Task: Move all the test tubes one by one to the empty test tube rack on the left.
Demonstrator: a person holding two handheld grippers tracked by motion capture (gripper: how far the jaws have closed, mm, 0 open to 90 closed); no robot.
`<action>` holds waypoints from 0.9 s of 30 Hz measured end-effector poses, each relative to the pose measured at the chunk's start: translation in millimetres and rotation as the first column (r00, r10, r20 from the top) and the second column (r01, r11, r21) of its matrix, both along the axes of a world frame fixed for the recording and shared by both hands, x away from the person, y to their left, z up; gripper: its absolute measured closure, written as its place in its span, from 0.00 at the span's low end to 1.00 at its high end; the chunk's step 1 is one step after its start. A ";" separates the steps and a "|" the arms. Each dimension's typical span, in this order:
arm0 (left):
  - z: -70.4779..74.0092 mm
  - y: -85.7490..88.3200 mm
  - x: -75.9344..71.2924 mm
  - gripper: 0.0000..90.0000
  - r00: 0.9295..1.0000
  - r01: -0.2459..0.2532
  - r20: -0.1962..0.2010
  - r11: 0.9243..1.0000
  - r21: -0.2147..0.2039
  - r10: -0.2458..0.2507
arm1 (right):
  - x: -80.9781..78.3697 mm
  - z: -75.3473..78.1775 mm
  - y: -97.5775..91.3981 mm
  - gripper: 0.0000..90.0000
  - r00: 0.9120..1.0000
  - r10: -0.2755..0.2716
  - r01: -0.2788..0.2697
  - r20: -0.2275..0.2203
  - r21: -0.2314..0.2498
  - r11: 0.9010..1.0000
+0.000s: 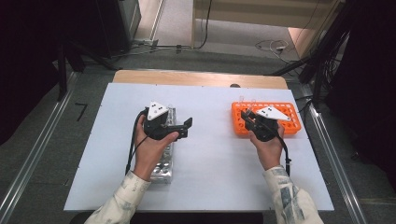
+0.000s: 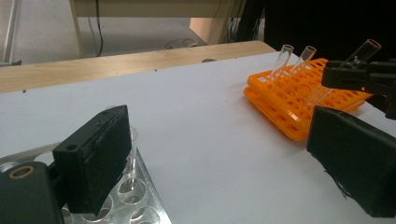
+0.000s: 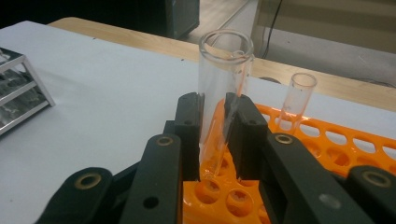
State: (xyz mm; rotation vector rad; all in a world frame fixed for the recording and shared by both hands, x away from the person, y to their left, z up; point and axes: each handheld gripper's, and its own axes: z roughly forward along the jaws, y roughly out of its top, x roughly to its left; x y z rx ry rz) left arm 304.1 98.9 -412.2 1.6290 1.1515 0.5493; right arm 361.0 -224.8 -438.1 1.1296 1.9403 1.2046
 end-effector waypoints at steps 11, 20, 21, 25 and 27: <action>-3.2 -11.4 -4.6 0.07 0.999 0.037 -0.001 0.999 0.016 -0.037 | -14.1 0.2 7.9 0.81 0.998 0.055 -0.055 0.007 -0.012 0.998; -4.0 -24.6 -10.6 0.07 0.996 0.089 0.003 0.996 0.013 -0.089 | -24.6 -2.1 18.9 0.81 0.994 0.111 -0.111 -0.011 -0.017 0.994; -4.2 -25.7 -11.1 0.07 0.996 0.093 0.003 0.996 0.013 -0.093 | -26.3 -2.6 22.3 0.81 0.992 0.122 -0.122 -0.013 -0.022 0.992; -4.8 -30.2 -13.1 0.07 0.994 0.106 0.003 0.994 0.010 -0.106 | -31.3 -4.5 35.1 0.81 0.986 0.164 -0.165 -0.022 -0.030 0.986; -4.6 -31.6 -14.0 0.07 0.993 0.115 0.004 0.993 0.007 -0.115 | -34.2 -5.5 42.2 0.81 0.982 0.185 -0.186 -0.024 -0.039 0.982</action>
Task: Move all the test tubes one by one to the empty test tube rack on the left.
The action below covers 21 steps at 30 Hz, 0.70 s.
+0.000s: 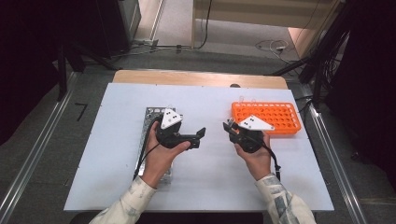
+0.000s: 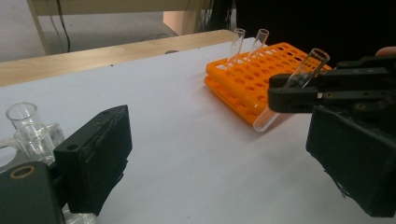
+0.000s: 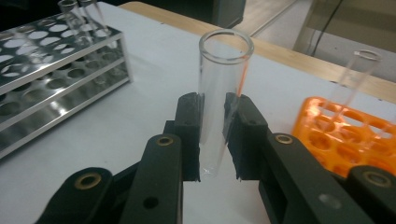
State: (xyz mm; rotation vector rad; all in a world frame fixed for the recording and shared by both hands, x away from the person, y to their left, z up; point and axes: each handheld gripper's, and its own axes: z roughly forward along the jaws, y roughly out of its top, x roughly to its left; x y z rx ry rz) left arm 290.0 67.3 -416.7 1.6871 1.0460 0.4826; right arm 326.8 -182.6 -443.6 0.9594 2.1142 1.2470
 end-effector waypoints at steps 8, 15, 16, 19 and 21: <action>-0.7 -8.7 -4.4 0.11 0.999 0.048 -0.009 0.999 -0.009 -0.048 | -10.9 -3.3 24.2 0.81 0.997 0.076 -0.076 -0.006 -0.016 0.997; -2.7 -17.5 -8.3 0.17 0.995 0.093 -0.019 0.996 0.000 -0.093 | -20.4 -6.3 41.7 0.81 0.990 0.137 -0.137 -0.025 -0.019 0.990; -3.1 -18.1 -8.4 0.18 0.995 0.097 -0.020 0.995 0.002 -0.097 | -22.0 -6.5 44.2 0.81 0.989 0.143 -0.144 -0.026 -0.022 0.989; -4.8 -19.1 -8.8 0.22 0.995 0.100 -0.020 0.995 0.014 -0.100 | -25.8 -7.7 50.6 0.81 0.985 0.171 -0.171 -0.027 -0.032 0.985; -5.9 -19.0 -8.8 0.27 0.994 0.103 -0.025 0.994 0.030 -0.102 | -27.1 -8.0 53.5 0.81 0.983 0.181 -0.182 -0.025 -0.035 0.983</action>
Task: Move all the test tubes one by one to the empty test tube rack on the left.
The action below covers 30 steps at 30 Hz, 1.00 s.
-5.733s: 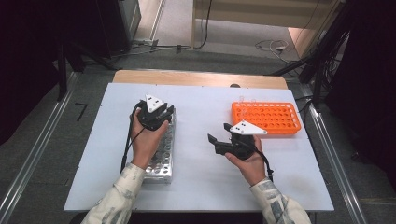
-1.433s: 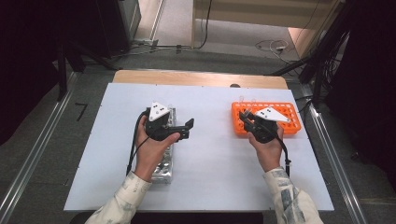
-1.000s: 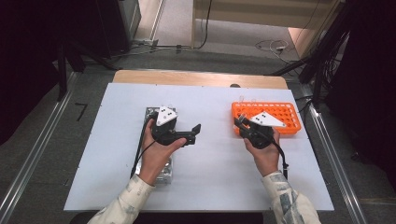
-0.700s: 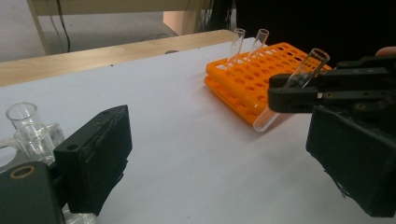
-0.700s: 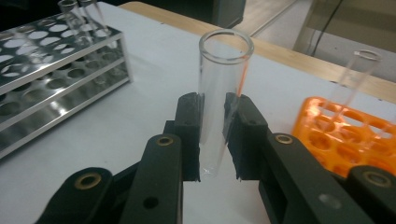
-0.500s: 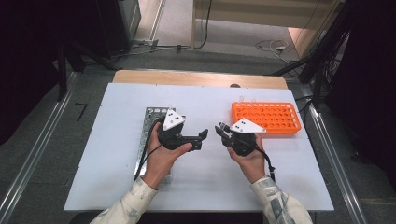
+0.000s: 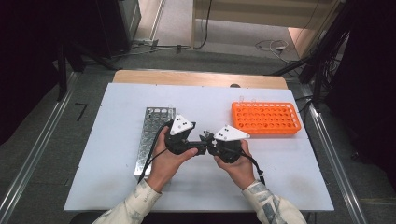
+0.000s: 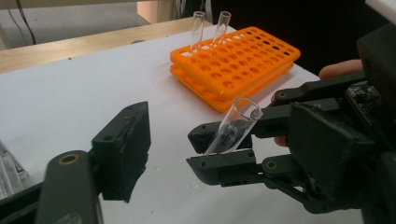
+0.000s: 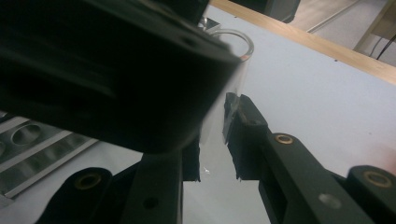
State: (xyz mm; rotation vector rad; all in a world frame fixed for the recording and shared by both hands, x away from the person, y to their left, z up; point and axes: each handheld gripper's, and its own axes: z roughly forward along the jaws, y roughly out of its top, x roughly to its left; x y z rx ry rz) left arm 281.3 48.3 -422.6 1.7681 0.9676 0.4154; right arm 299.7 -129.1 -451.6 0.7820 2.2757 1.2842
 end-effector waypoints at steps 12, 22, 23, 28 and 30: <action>-1.7 -2.3 -4.0 0.70 0.999 0.034 0.026 0.999 0.021 -0.035 | -2.5 0.0 3.4 0.81 1.000 0.010 -0.010 -0.009 0.001 1.000; -1.8 -3.0 -5.8 0.84 0.998 0.027 0.060 0.998 0.058 -0.031 | -2.8 -0.2 3.3 0.80 1.000 0.009 -0.009 -0.012 0.004 1.000; -1.9 -3.1 -6.0 0.84 0.998 0.028 0.059 0.998 0.059 -0.031 | -2.9 -0.1 3.4 0.79 1.000 0.010 -0.009 -0.014 0.009 1.000; -1.2 -3.8 -7.0 0.84 0.997 0.022 0.073 0.997 0.071 -0.027 | -4.2 1.4 4.4 0.64 1.000 0.016 -0.015 -0.023 0.042 0.999; 0.1 -1.7 -6.6 0.84 0.997 0.019 0.073 0.997 0.070 -0.024 | -4.0 1.7 4.3 0.52 0.999 0.016 -0.014 -0.033 0.057 0.998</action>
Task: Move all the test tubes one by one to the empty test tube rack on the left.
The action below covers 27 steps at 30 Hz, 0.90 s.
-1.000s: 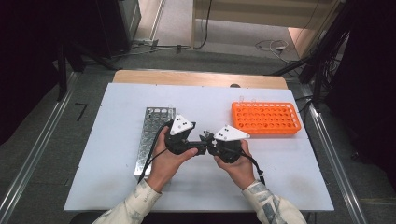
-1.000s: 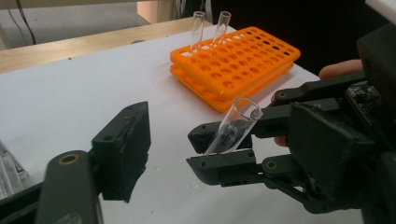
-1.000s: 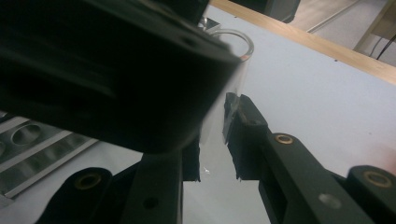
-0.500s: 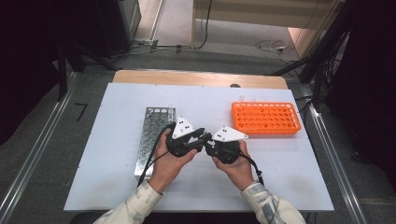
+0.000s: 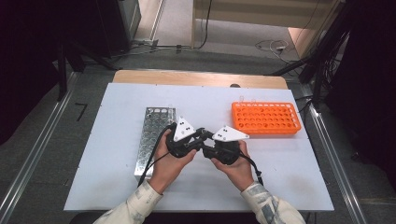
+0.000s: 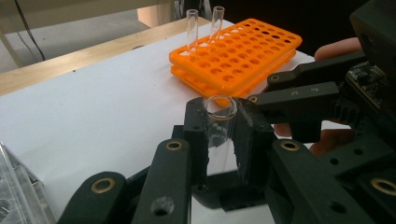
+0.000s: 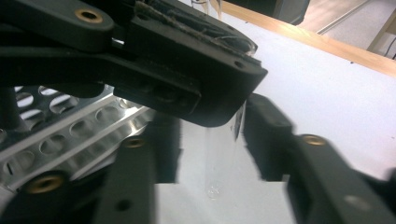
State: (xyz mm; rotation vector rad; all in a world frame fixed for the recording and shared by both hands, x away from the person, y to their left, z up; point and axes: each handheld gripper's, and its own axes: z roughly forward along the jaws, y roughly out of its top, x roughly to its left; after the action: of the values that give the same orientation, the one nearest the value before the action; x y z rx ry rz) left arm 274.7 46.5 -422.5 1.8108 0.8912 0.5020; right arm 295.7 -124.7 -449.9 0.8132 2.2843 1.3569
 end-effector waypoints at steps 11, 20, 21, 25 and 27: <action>17.0 30.1 8.2 0.84 0.998 -0.070 -0.007 0.996 -0.054 0.070 | 1.7 -1.8 -1.9 0.33 1.000 -0.018 0.019 -0.025 0.022 1.000; 28.5 53.9 10.8 0.84 0.993 -0.120 -0.011 0.989 -0.082 0.120 | 2.9 -2.6 -4.5 0.34 0.999 -0.024 0.025 -0.033 0.023 0.999; 28.8 56.0 11.2 0.84 0.992 -0.126 -0.014 0.989 -0.079 0.125 | 3.2 -2.7 -4.6 0.34 0.999 -0.023 0.024 -0.032 0.022 0.999; 30.1 64.0 12.5 0.84 0.989 -0.147 -0.015 0.985 -0.084 0.147 | 4.1 -3.5 -5.7 0.34 0.999 -0.029 0.029 -0.039 0.015 0.999; 32.0 68.6 13.0 0.84 0.987 -0.158 -0.011 0.984 -0.088 0.157 | 4.2 -3.6 -6.5 0.34 0.999 -0.032 0.032 -0.040 0.016 0.999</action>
State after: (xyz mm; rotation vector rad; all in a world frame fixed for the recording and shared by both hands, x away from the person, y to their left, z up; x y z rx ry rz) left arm 287.7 115.1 -390.5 1.6693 1.0493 0.5496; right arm 299.9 -131.2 -453.5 0.8857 2.2828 1.3590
